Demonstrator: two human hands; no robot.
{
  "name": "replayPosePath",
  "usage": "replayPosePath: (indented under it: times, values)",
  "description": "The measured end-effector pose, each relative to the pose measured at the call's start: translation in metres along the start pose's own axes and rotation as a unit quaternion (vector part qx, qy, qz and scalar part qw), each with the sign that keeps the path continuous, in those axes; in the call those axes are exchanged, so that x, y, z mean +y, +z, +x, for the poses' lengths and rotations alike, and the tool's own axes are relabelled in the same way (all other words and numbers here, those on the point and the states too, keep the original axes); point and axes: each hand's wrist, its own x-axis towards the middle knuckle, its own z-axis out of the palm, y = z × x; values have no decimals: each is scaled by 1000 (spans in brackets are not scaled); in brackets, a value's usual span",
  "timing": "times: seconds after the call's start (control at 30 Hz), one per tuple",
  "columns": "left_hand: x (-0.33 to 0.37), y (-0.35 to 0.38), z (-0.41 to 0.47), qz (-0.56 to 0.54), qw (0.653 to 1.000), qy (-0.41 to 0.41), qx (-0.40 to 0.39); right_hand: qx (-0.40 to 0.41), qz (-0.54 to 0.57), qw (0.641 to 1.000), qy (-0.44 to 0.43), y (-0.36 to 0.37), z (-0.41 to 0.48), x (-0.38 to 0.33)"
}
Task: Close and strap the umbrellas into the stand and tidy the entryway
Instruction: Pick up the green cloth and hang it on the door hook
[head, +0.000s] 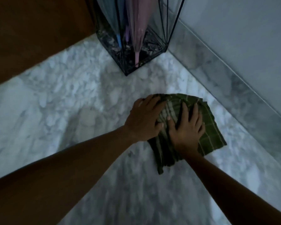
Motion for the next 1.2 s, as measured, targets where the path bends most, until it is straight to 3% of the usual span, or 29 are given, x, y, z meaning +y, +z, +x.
replayPosePath:
  times: [0.07,0.2,0.43,0.7,1.03,1.2]
  values:
    - [-19,12,-2,61,996,25,-53,-3,-16,1000,-10,7,2,6]
    - [-29,8,6,125,990,38,-60,-46,-39,998,-24,3,26,8]
    - [-31,-16,32,121,982,-92,-108,-123,-81,988,-39,-11,89,-21]
    - [-62,-29,33,93,983,-151,-56,-139,-123,976,-112,3,140,-75]
    - [-136,-37,-62,137,986,-96,-11,-51,-140,959,-240,44,63,-125]
    - [-190,-64,-109,192,976,-88,-56,-52,-116,954,-271,71,4,-172]
